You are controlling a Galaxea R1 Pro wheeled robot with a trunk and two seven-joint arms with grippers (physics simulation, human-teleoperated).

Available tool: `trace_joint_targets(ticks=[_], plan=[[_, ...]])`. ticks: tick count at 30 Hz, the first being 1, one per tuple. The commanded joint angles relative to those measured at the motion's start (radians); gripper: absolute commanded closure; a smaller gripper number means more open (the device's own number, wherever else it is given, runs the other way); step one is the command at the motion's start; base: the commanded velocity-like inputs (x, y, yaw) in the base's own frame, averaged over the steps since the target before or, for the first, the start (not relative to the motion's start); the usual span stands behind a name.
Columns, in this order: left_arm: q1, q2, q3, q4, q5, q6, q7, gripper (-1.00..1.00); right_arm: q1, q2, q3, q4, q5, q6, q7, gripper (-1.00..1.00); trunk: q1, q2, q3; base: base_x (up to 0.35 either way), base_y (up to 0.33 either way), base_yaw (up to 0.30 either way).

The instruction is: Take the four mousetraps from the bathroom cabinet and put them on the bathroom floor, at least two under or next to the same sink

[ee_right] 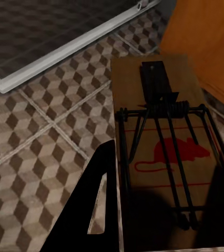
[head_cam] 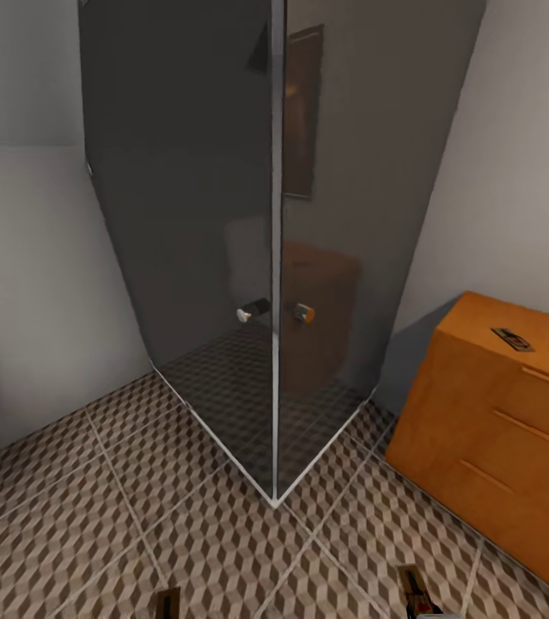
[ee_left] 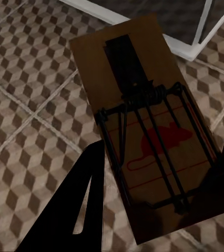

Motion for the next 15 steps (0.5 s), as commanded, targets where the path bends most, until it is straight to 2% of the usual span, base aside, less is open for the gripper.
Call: trace_joint_targets(ticks=[1, 2, 5, 6, 7, 9, 11, 15], plan=[[-0.002, 0.001, -0.002, 0.004, -0.011, -0.005, 0.012, 1.0, 0.0, 0.0, -0.001, 0.0, 0.007, -0.002, -0.004, 1.0, 0.0, -0.001, -0.001, 0.0, 0.0, 0.266], [-0.002, 0.003, -0.001, 0.003, -0.008, -0.005, 0.012, 1.0, 0.0, 0.0, -0.001, 0.0, 0.007, -0.002, -0.004, 1.0, 0.0, -0.001, -0.001, 0.0, 0.0, 0.266], [-0.002, 0.012, 0.001, 0.001, 0.028, -0.005, 0.018, 1.0, 0.0, 0.0, -0.001, 0.0, 0.007, -0.002, -0.004, 1.0, 0.0, -0.001, -0.001, 0.0, 0.0, 0.266], [-0.001, 0.015, 0.002, 0.001, 0.047, -0.005, 0.028, 1.0, 0.0, 0.0, -0.001, 0.001, 0.007, -0.002, -0.004, 1.0, 0.0, -0.001, -0.001, 0.0, 0.0, 0.266], [-0.002, 0.019, 0.002, 0.001, 0.082, -0.006, 0.054, 1.0, 0.0, 0.0, -0.001, 0.001, 0.007, -0.002, -0.004, 1.0, 0.0, -0.001, -0.001, 0.0, 0.0, 0.266], [-0.002, 0.021, 0.001, 0.0, 0.12, -0.007, 0.101, 1.0, 0.0, 0.0, 0.0, 0.001, 0.007, -0.002, -0.004, 1.0, 0.0, -0.001, -0.001, 0.0, 0.0, 0.266], [-0.001, 0.022, 0.001, 0.0, 0.137, -0.008, 0.133, 1.0, 0.0, 0.001, 0.0, 0.001, 0.007, -0.002, -0.004, 1.0, 0.0, -0.001, -0.001, 0.0, 0.0, 0.266], [-0.001, 0.023, 0.001, 0.0, 0.147, -0.009, 0.152, 1.0, 0.0, 0.002, 0.0, 0.001, 0.007, -0.002, -0.004, 1.0, 0.0, -0.001, -0.001, 0.0, 0.0, 0.266]])
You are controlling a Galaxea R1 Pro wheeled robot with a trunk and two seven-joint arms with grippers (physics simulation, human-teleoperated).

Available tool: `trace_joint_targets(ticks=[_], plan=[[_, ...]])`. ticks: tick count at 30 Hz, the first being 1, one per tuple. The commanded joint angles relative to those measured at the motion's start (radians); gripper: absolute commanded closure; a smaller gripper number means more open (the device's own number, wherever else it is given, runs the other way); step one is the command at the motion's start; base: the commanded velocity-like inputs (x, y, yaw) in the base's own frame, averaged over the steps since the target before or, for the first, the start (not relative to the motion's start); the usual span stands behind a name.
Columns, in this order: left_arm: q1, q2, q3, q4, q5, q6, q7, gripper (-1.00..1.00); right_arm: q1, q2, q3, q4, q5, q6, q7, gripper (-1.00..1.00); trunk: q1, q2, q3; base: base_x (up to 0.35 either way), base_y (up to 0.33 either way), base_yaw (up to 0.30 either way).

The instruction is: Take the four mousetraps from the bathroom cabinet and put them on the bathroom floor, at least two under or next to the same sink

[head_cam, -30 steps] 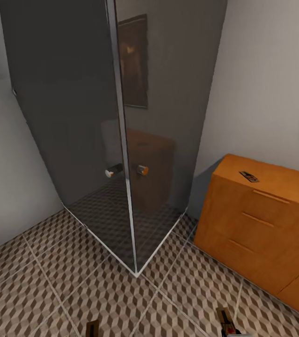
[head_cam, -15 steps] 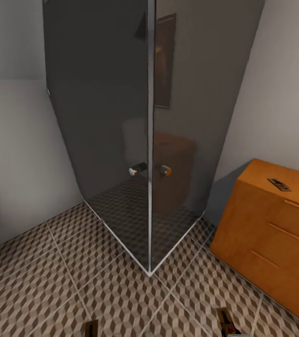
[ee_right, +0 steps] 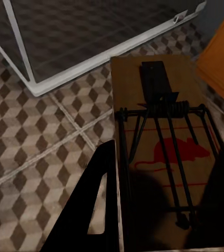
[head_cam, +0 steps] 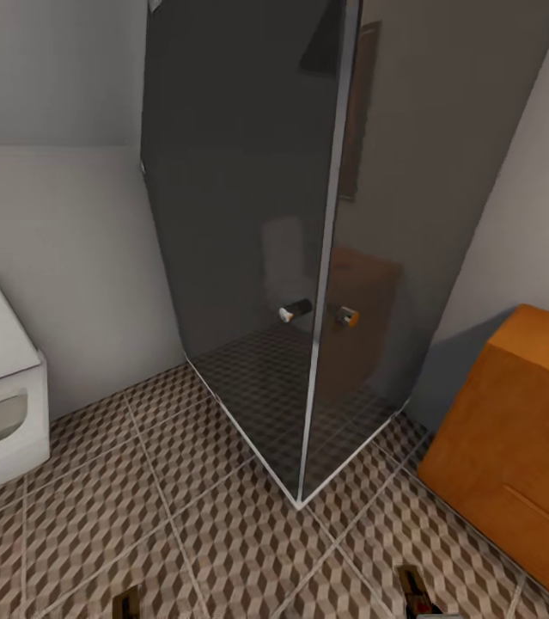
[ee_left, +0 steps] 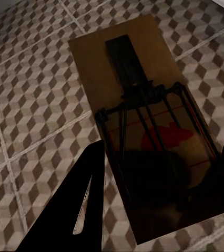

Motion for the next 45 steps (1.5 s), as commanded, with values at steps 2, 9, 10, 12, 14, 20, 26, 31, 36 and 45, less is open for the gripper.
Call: trace_joint_targets(ticks=[2, 9, 10, 12, 14, 20, 26, 31, 36, 45], plan=[[-0.002, 0.0, -0.01, 0.004, 0.004, -0.004, 0.007, 1.0, 0.0, 0.0, 0.0, 0.001, 0.007, -0.002, -0.004, 1.0, 0.0, 0.0, -0.001, 0.0, 0.0, 0.266], [-0.002, -0.002, -0.01, 0.004, 0.005, -0.004, 0.007, 1.0, 0.0, 0.024, 0.001, 0.002, 0.008, -0.002, -0.003, 1.0, 0.0, 0.0, -0.001, 0.0, 0.0, 0.267], [-0.002, -0.002, -0.01, 0.004, 0.005, -0.004, 0.007, 1.0, 0.0, 0.026, 0.002, 0.002, 0.009, -0.002, -0.003, 1.0, 0.0, 0.0, -0.001, 0.0, 0.0, 0.267], [-0.002, -0.003, -0.01, 0.004, 0.005, -0.004, 0.007, 1.0, 0.0, 0.027, 0.003, 0.002, 0.009, -0.002, -0.003, 1.0, 0.0, 0.0, -0.001, 0.0, 0.0, 0.267], [-0.002, -0.003, -0.01, 0.004, 0.005, -0.004, 0.006, 1.0, 0.0, 0.027, 0.003, 0.002, 0.009, -0.002, -0.003, 1.0, 0.0, 0.0, -0.001, 0.0, 0.0, 0.266], [-0.002, -0.006, -0.01, 0.004, 0.005, -0.003, 0.006, 1.0, 0.0, 0.028, 0.002, 0.002, 0.009, -0.002, -0.003, 1.0, 0.0, 0.0, -0.001, 0.0, 0.0, 0.266], [-0.001, -0.01, -0.01, 0.005, 0.005, -0.003, 0.005, 1.0, 0.0, 0.028, 0.002, 0.002, 0.009, -0.002, -0.003, 1.0, 0.0, 0.0, -0.001, 0.0, 0.0, 0.266], [-0.001, -0.016, -0.01, 0.006, 0.005, -0.003, 0.004, 1.0, 0.0, 0.028, 0.002, 0.002, 0.009, -0.002, -0.003, 1.0, 0.0, 0.0, -0.001, 0.0, 0.0, 0.266], [-0.002, -0.017, -0.01, 0.006, 0.005, -0.002, 0.002, 1.0, 0.0, 0.028, 0.002, 0.002, 0.009, -0.002, -0.004, 1.0, 0.0, 0.0, -0.001, 0.0, 0.0, 0.266], [-0.001, -0.017, -0.01, 0.006, 0.005, -0.001, 0.0, 1.0, 0.0, 0.027, 0.002, 0.002, 0.009, -0.002, -0.003, 1.0, 0.0, 0.0, -0.001, 0.0, 0.0, 0.266]])
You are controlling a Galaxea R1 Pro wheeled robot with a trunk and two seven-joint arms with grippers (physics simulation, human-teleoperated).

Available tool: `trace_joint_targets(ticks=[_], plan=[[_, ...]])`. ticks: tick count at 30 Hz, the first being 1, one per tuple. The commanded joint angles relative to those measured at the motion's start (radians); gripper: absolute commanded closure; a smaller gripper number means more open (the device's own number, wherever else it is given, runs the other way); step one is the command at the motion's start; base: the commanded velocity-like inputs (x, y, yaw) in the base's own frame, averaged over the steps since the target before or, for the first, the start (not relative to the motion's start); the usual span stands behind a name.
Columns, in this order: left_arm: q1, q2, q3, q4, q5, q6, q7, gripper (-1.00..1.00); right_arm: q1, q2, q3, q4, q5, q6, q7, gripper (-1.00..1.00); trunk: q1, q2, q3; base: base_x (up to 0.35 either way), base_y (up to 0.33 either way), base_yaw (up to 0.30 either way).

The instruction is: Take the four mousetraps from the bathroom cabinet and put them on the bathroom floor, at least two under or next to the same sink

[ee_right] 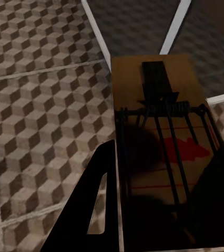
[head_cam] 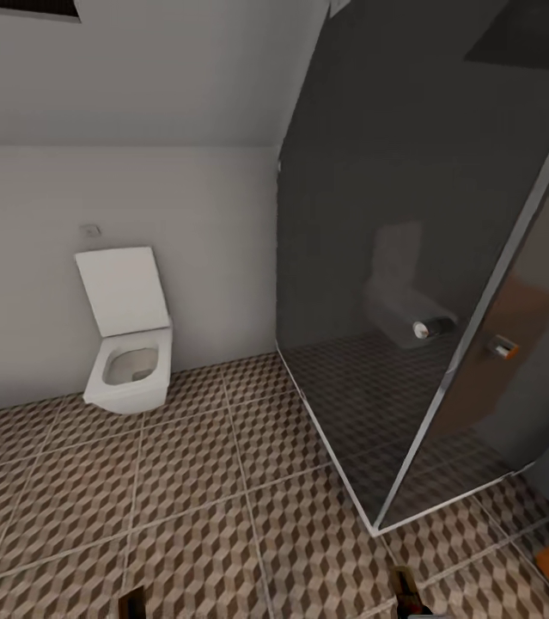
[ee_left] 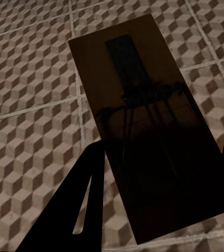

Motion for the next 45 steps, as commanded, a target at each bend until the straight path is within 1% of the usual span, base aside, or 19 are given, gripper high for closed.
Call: trace_joint_targets(ticks=[1, 45], plan=[[-0.002, -0.001, -0.008, 0.004, 0.004, -0.005, 0.004, 1.0, 0.0, 0.0, -0.001, 0.0, 0.008, -0.002, -0.005, 1.0, 0.0, 0.0, -0.001, 0.0, 0.0, 0.266], [-0.002, -0.001, -0.01, 0.004, 0.004, -0.005, 0.003, 1.0, 0.0, 0.001, 0.0, 0.001, 0.008, -0.002, -0.006, 1.0, 0.0, 0.0, -0.001, 0.0, 0.0, 0.266]])
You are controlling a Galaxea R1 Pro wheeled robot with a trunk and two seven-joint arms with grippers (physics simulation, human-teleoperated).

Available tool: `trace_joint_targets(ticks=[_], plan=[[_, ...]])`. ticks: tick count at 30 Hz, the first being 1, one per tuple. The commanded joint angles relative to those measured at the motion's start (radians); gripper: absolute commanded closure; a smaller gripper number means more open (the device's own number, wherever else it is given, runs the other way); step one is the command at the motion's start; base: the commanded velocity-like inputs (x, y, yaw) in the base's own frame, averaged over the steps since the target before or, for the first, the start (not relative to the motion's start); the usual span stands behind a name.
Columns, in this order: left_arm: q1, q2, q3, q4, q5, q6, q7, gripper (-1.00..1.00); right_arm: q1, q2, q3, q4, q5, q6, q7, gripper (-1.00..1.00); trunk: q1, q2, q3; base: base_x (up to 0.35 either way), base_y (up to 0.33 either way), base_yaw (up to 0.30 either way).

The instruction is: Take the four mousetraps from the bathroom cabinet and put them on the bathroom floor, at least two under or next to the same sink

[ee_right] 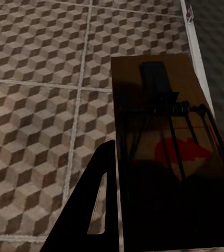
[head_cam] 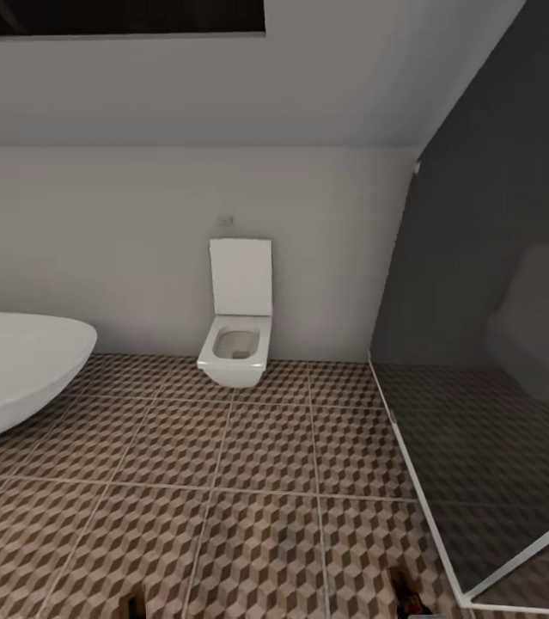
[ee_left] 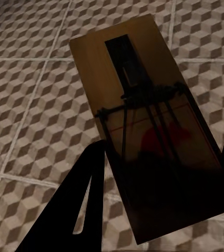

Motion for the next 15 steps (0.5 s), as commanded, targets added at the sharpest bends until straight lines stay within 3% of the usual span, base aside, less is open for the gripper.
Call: trace_joint_targets(ticks=[1, 15], plan=[[-0.002, -0.001, -0.008, 0.004, 0.004, -0.005, 0.004, 1.0, 0.0, 0.0, -0.001, 0.0, 0.008, -0.002, -0.005, 1.0, 0.0, 0.0, -0.001, 0.0, 0.0, 0.266], [-0.002, -0.001, -0.008, 0.004, 0.004, -0.005, 0.004, 1.0, 0.0, 0.0, 0.0, 0.001, 0.008, -0.002, -0.005, 1.0, 0.0, 0.0, -0.001, 0.0, 0.0, 0.266]])
